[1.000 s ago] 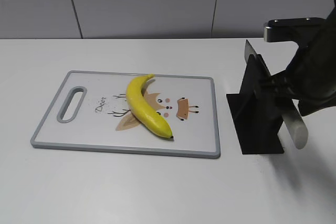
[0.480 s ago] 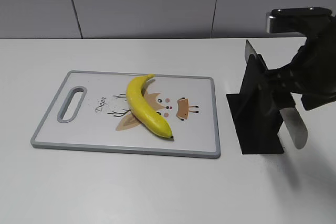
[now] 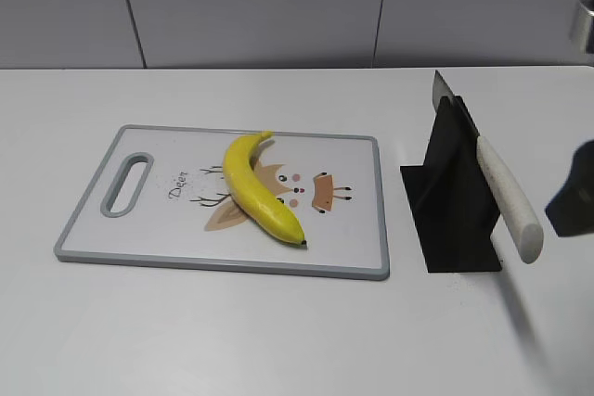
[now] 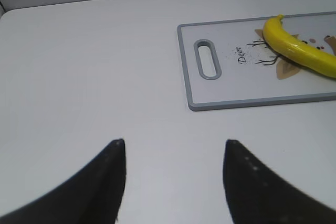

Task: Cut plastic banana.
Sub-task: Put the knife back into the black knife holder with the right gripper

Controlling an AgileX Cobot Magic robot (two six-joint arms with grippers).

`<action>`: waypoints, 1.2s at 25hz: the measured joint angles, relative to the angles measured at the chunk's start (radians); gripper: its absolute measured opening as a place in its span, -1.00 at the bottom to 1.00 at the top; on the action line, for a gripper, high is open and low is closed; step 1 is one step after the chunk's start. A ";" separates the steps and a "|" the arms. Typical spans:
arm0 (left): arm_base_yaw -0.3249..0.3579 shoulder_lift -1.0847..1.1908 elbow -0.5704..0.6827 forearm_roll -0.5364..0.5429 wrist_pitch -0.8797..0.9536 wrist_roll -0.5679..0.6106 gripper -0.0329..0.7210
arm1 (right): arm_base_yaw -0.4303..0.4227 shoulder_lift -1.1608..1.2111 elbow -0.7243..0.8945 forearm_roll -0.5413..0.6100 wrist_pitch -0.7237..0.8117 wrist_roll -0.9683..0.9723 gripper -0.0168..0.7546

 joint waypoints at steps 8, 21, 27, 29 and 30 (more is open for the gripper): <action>0.000 0.000 0.000 0.000 0.000 0.000 0.61 | 0.000 -0.263 0.211 0.000 -0.041 -0.059 0.54; 0.000 0.000 0.000 0.000 -0.004 0.000 0.61 | 0.000 -0.710 0.323 0.000 -0.026 -0.086 0.53; 0.021 0.000 0.000 0.000 -0.004 0.000 0.61 | 0.000 -0.868 0.355 0.015 0.033 -0.128 0.46; 0.053 0.000 0.000 0.000 -0.004 0.000 0.61 | 0.000 -0.918 0.355 0.021 0.033 -0.139 0.45; 0.072 0.000 0.000 0.000 -0.004 0.000 0.61 | 0.000 -0.948 0.355 0.022 0.033 -0.140 0.45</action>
